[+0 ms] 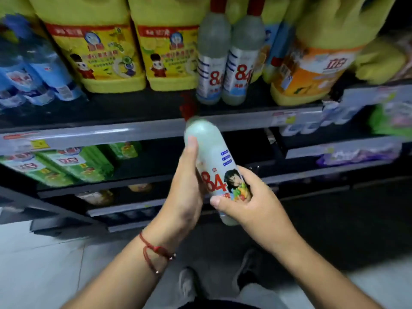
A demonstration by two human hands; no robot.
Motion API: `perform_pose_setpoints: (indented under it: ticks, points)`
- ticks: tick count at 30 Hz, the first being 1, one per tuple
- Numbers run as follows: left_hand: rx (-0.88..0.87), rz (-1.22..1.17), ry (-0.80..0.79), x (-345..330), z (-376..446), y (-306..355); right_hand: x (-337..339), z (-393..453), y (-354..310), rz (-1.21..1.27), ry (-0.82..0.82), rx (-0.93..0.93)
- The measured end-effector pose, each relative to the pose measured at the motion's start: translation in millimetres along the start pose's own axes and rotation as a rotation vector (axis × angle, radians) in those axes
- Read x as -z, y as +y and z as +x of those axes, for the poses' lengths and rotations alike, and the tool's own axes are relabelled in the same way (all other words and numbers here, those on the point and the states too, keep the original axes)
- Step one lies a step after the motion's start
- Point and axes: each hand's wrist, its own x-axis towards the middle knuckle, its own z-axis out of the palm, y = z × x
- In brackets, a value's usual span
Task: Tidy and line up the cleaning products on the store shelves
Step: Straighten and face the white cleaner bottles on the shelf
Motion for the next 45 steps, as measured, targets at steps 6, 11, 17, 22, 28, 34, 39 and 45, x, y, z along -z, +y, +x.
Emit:
perform_pose_setpoints:
  ticks: [6, 11, 17, 22, 28, 34, 39, 45]
  points:
    - [0.359, -0.261, -0.024, -32.1, 0.2, -48.8, 27.3, -43.9, 40.4, 0.078, 0.084, -0.245]
    - [0.457, -0.147, -0.059, -73.4, -0.3, -89.3, 71.1, -71.7, 72.2, 0.087, 0.208, -0.361]
    - [0.410, 0.332, -0.230, -149.8, -7.2, -142.4, 143.5, -113.2, 115.0, 0.288, 0.262, -0.437]
    - [0.104, 0.717, -0.402, -231.1, -16.8, -189.5, 209.3, -144.2, 147.0, 0.429, 0.264, -0.453]
    - [-0.148, 1.066, -0.619, -316.1, -39.5, -244.4, 259.0, -171.2, 189.8, 0.605, 0.400, -0.416]
    - [-0.462, 1.460, -0.850, -378.8, -63.1, -280.9, 305.6, -197.4, 208.0, 0.836, 0.551, -0.275]
    - [-0.527, 1.489, -0.959, -413.2, -58.9, -297.4, 340.1, -208.1, 225.0, 0.774, 0.624, -0.273]
    - [-0.319, 1.231, -1.007, -451.4, -26.9, -302.1, 389.6, -204.1, 246.3, 0.400, 0.630, -0.414]
